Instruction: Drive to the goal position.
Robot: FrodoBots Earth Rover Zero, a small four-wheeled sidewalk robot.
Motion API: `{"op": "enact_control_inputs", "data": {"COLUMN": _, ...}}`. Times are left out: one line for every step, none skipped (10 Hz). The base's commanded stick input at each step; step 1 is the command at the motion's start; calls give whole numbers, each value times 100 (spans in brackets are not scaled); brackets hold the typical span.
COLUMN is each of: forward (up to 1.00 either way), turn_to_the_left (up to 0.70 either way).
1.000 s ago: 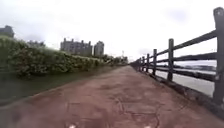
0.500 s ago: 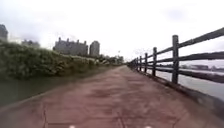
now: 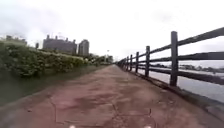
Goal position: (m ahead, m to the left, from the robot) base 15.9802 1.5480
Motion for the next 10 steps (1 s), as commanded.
{"op": "enact_control_inputs", "data": {"forward": 100, "turn_to_the_left": -28}}
{"op": "enact_control_inputs", "data": {"forward": 100, "turn_to_the_left": -28}}
{"op": "enact_control_inputs", "data": {"forward": 100, "turn_to_the_left": -28}}
{"op": "enact_control_inputs", "data": {"forward": 100, "turn_to_the_left": -28}}
{"op": "enact_control_inputs", "data": {"forward": 100, "turn_to_the_left": -28}}
{"op": "enact_control_inputs", "data": {"forward": 100, "turn_to_the_left": -28}}
{"op": "enact_control_inputs", "data": {"forward": 100, "turn_to_the_left": -4}}
{"op": "enact_control_inputs", "data": {"forward": 100, "turn_to_the_left": 12}}
{"op": "enact_control_inputs", "data": {"forward": 100, "turn_to_the_left": 12}}
{"op": "enact_control_inputs", "data": {"forward": 100, "turn_to_the_left": 12}}
